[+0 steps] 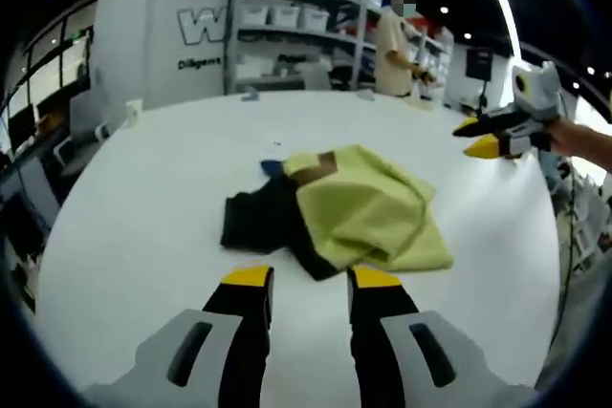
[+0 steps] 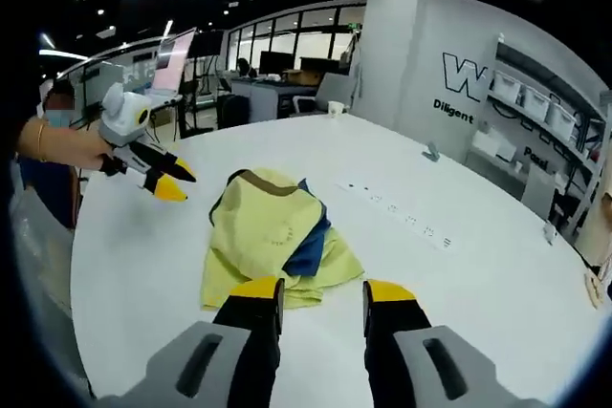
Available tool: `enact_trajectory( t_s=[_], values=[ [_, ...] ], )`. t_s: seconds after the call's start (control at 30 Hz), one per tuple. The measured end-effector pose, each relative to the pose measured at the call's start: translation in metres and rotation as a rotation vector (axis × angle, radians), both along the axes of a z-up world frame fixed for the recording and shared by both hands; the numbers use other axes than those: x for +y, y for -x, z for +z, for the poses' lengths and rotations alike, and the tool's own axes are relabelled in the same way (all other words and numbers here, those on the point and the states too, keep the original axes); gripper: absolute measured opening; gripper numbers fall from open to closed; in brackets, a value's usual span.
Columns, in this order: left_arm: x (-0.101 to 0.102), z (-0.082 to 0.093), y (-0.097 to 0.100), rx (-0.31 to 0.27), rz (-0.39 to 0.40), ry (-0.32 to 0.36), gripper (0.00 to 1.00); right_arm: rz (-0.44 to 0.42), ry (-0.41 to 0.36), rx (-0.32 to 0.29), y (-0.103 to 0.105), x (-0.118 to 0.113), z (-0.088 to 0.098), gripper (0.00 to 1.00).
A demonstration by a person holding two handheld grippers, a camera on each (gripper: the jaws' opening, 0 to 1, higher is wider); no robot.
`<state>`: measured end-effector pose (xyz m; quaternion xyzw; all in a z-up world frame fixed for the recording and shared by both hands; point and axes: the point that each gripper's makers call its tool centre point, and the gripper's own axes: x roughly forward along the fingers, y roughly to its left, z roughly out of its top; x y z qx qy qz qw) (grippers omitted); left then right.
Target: Fold the garment on the visible template until the final outline fits inside the template.
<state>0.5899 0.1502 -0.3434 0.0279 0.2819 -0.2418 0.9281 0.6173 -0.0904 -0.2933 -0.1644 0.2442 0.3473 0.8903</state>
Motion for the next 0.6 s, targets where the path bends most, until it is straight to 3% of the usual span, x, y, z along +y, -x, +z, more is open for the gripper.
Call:
enact_trajectory(
  t_s=[0.1,0.43,0.6],
  values=[
    [-0.012,-0.001,-0.003,0.014,-0.001,0.036,0.27,0.002,-0.013,0.014,-0.007,0.007,-0.007,0.28],
    [-0.025,-0.024,-0.013,0.042,-0.061,0.050,0.23,0.065,-0.046,0.078,-0.019,0.032,-0.030,0.26],
    [-0.024,-0.025,-0.022,0.045,-0.026,0.096,0.11,0.050,-0.060,0.113,-0.030,0.037,-0.043,0.22]
  ],
)
